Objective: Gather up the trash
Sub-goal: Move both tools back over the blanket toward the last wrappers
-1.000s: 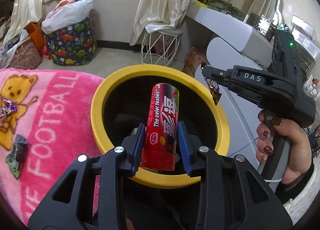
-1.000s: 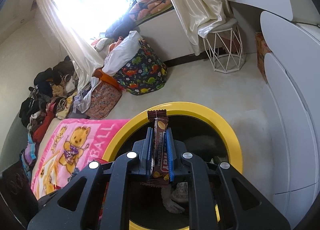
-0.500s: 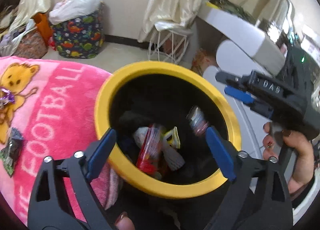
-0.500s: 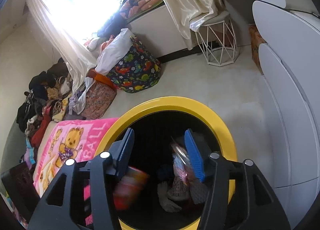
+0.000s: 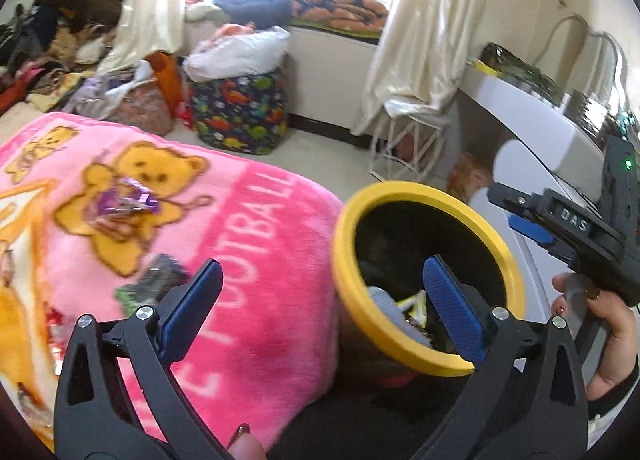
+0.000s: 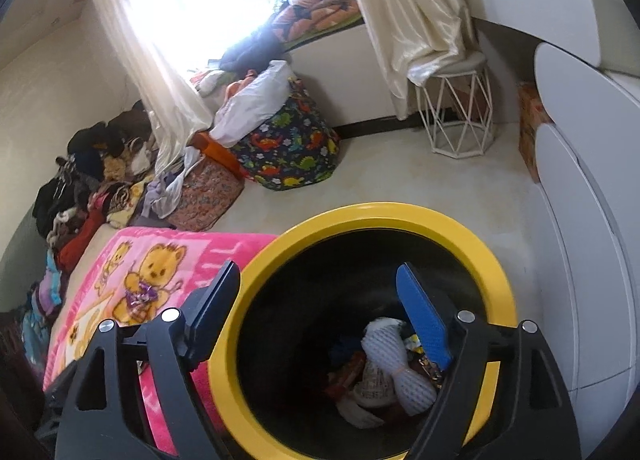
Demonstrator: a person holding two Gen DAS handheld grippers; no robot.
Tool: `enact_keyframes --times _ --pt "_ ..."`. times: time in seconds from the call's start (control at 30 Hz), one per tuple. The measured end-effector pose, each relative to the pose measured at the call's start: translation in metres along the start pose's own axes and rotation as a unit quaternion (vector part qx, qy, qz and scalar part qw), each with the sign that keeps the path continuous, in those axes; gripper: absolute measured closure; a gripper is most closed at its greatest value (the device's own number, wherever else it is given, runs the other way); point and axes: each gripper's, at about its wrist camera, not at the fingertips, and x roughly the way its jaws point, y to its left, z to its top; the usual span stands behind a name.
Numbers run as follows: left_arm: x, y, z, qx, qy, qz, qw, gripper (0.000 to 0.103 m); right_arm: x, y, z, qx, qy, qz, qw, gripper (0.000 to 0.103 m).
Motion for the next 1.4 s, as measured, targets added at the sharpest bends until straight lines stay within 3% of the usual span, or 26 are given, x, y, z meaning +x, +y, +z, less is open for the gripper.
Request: enact_keyframes --times 0.73,1.13,1.4 --pt "-0.066 0.085 -0.006 -0.059 -0.051 0.079 0.9938 0.011 0.006 0.112 -0.028 -0.124 0.032 0.065 0.99 0.024" --pt "-0.097 0.154 -0.037 -0.12 -0.044 0.145 0.9812 0.011 0.048 0.182 -0.066 -0.178 0.102 0.104 0.973 0.024" --pt "-0.113 0.193 -0.068 -0.161 -0.025 0.175 0.971 0.011 0.1 0.217 -0.089 -0.169 0.172 0.113 0.964 0.024"
